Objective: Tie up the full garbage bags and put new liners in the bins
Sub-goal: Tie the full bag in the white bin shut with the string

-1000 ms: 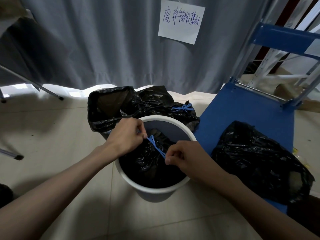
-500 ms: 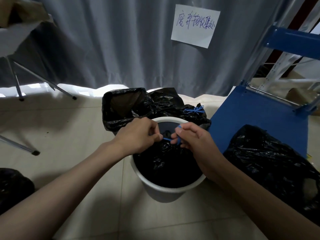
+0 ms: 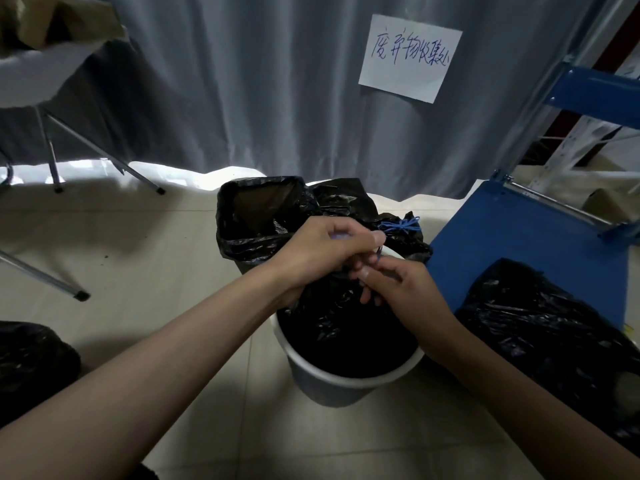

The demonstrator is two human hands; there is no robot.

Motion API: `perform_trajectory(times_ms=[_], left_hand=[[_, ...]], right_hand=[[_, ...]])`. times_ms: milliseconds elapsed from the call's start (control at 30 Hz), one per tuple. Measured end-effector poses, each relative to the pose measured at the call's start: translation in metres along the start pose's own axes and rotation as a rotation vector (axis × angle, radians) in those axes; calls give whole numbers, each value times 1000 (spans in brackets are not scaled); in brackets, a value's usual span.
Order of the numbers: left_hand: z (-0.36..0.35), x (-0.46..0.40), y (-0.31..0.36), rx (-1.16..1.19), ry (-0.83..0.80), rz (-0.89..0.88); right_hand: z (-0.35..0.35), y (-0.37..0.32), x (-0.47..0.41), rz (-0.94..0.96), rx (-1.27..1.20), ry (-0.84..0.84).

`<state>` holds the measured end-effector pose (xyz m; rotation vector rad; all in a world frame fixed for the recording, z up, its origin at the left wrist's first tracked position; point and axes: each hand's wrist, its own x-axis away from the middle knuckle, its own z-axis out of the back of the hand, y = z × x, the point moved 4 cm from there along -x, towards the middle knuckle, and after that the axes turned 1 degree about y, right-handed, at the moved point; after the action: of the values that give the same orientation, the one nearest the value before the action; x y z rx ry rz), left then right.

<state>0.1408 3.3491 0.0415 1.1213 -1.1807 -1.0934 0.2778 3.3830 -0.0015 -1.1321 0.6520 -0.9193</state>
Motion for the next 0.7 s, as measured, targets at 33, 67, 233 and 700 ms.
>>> perform_trajectory(times_ms=[33,67,233,700], left_hand=[[-2,-2,-2,22,0,-20],[-2,-5,-4,-3,7,-51],[-7,-8,-17,-490,44,-262],[-7,-13,-28,-723,103,-338]], right_hand=[[2,2,0,-22,-37,20],[4,5,0,-43,-70,32],[7,13,-1,-123,-238,-1],[18,30,0,-183,-388,81]])
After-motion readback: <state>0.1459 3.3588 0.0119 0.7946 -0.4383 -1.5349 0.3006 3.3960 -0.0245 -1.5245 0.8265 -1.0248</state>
